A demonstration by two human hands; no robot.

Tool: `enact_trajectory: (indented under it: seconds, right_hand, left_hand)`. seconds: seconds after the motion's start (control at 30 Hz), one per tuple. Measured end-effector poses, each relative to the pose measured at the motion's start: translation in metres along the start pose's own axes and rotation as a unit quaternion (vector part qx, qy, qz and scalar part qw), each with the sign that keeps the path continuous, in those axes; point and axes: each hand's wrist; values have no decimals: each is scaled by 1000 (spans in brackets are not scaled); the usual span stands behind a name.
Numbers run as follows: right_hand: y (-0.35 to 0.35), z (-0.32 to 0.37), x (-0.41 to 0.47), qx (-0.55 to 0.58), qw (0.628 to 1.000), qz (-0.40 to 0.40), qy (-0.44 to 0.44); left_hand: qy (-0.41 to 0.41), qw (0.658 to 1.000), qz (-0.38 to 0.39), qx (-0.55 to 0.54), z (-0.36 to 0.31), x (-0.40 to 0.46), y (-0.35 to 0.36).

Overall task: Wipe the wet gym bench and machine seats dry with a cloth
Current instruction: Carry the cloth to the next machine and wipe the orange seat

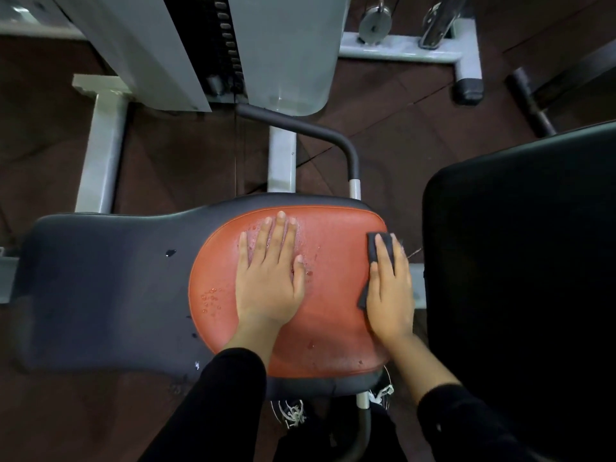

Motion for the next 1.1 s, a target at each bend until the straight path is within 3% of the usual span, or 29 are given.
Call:
enact_trajectory:
  seconds: [0.2,0.37,0.53,0.9,1.1]
  right_hand:
    - [19,-11,-77,1,999,-5,37]
    - [19,-4,-80,-6,998,3,60]
    - [18,-2,-80,-3,998,4,59]
    - [26,5,-63,-31,997,-23,71]
    - [55,59,-59,-110,993,-35,-17]
  left_hand:
    - [6,1000,-3,0,0,-2,-2]
    - [39,998,-10,-38,11,-16,-8]
    - [86,996,-12,28,39,-47,-7]
    - [85,996,-25,29,49,-51,1]
    - [93,995,-40,23,50,-49,4]
Point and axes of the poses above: each hand's wrist, its own x-axis towards the middle knuckle, its own y-axis out of the palm, z = x × y, and after that the axes turned 9 degrees about z, right-handed
